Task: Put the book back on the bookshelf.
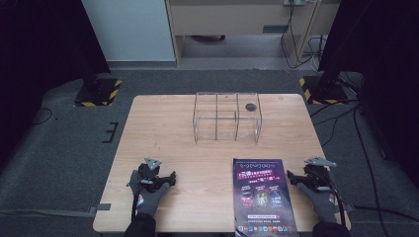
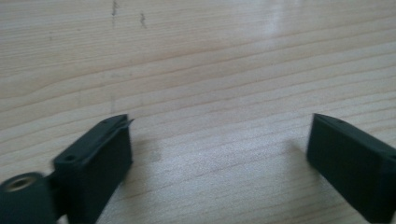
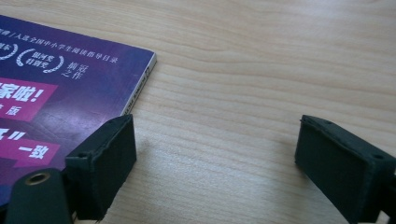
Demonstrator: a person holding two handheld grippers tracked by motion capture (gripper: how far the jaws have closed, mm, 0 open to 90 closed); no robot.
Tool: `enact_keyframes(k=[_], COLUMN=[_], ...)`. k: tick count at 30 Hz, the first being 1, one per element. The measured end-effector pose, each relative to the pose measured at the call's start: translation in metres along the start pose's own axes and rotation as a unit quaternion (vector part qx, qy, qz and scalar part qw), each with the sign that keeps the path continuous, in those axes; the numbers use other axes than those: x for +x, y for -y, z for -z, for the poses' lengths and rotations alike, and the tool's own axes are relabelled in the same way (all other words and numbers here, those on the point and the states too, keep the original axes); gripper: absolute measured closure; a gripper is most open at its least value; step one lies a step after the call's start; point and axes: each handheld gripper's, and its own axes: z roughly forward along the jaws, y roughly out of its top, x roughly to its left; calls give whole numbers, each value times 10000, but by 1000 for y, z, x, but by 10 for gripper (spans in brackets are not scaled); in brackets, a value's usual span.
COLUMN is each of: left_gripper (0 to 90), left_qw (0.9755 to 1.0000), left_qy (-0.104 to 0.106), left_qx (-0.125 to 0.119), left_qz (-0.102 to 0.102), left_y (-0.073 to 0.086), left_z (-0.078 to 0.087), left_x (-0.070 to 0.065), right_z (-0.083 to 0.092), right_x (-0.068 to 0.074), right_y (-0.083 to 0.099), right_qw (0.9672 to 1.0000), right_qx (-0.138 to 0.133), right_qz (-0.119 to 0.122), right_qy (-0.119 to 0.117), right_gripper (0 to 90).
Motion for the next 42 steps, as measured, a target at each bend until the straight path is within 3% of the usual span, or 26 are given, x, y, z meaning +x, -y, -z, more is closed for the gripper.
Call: enact_keyframes(k=[2,7,14,24,31,42], left_gripper=[121,170,257,354,415,436], left_qw=[9999,9993,9977,9946,9928,9886], left_qy=[76,147,361,700,876,1257], left_qx=[-74,-327,-561,-747,-822,-814], left_qz=[51,109,154,186,46,-127], left_y=[1,-2,-4,-7,-9,-9], left_z=[2,13,23,32,34,38], left_x=[0,-5,-12,-23,-36,-63], right_z=[3,13,24,31,34,37], right_x=[1,2,0,5,17,28], right_y=[-1,-5,-4,-3,-4,-4], right_qw=[9999,9994,9984,9982,9980,9976], right_qx=[-80,-340,-538,-548,-574,-555], right_qz=[124,-85,-178,-171,27,14], right_qy=[79,17,-30,-158,-263,-421], right_gripper=[130,130,130,143,170,195])
